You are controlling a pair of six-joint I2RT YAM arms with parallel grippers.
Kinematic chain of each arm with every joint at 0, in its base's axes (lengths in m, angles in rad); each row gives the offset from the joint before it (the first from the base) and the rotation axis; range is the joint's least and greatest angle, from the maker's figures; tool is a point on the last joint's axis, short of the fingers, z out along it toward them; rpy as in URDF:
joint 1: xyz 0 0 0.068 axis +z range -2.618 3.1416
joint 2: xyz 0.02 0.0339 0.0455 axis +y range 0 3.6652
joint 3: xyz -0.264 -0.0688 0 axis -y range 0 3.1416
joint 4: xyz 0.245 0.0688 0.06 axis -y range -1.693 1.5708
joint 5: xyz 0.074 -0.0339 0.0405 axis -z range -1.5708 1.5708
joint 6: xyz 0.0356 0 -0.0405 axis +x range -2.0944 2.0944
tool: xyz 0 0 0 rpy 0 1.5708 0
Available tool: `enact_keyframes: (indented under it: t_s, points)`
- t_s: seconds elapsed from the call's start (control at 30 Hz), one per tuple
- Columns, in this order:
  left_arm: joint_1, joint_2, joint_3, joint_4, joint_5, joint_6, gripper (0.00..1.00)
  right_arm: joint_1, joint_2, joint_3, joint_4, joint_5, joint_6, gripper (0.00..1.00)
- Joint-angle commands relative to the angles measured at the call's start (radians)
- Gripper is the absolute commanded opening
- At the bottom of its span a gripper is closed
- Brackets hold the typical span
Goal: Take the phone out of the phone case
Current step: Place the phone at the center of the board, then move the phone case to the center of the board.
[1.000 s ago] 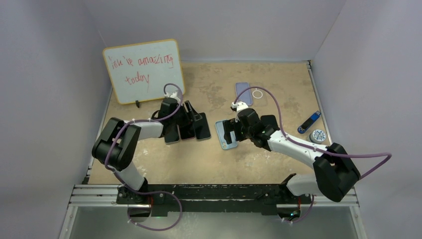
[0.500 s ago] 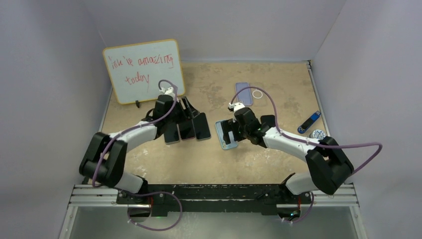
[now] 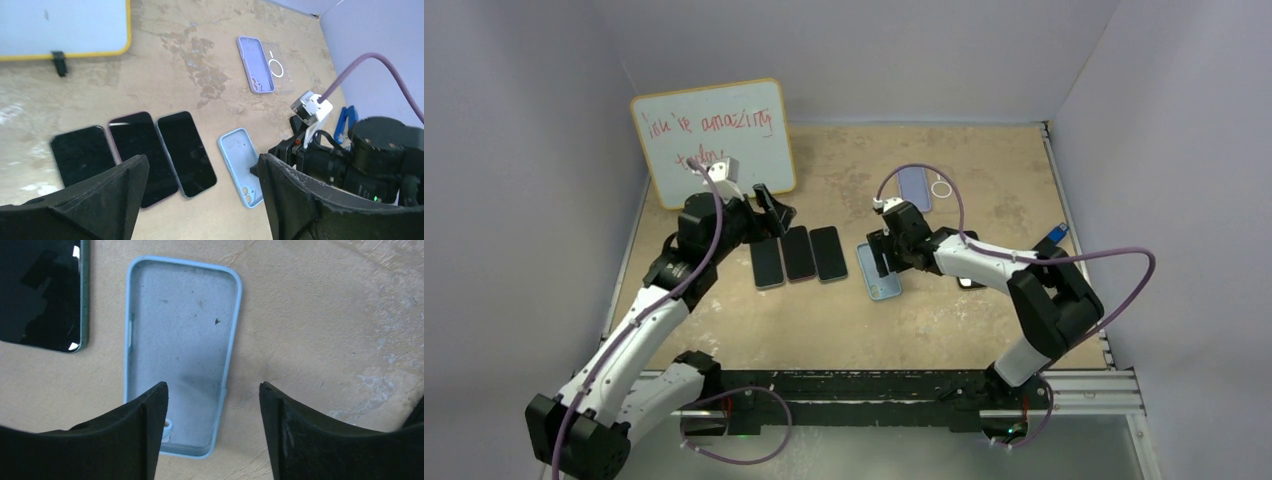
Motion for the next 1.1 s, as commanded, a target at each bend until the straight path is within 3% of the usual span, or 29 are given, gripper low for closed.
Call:
enact_keyframes:
  t_s: [0.0,0.27,0.67,1.07]
  points:
    - [0.006,-0.081,0.138,-0.218,-0.063,0.166,0.85,-0.028,0.032,0.049,-0.034,-0.014,-0.037,0.63]
    - [0.006,-0.214,0.171,-0.329,-0.282,0.362,0.93,-0.062,0.098,0.081,-0.032,-0.037,-0.054,0.34]
    - [0.005,-0.313,0.084,-0.290,-0.351,0.393,0.94,-0.076,0.191,0.147,-0.076,-0.015,-0.083,0.02]
    - [-0.043,-0.393,0.062,-0.299,-0.432,0.386,0.94,-0.099,0.187,0.342,-0.122,0.109,-0.166,0.00]
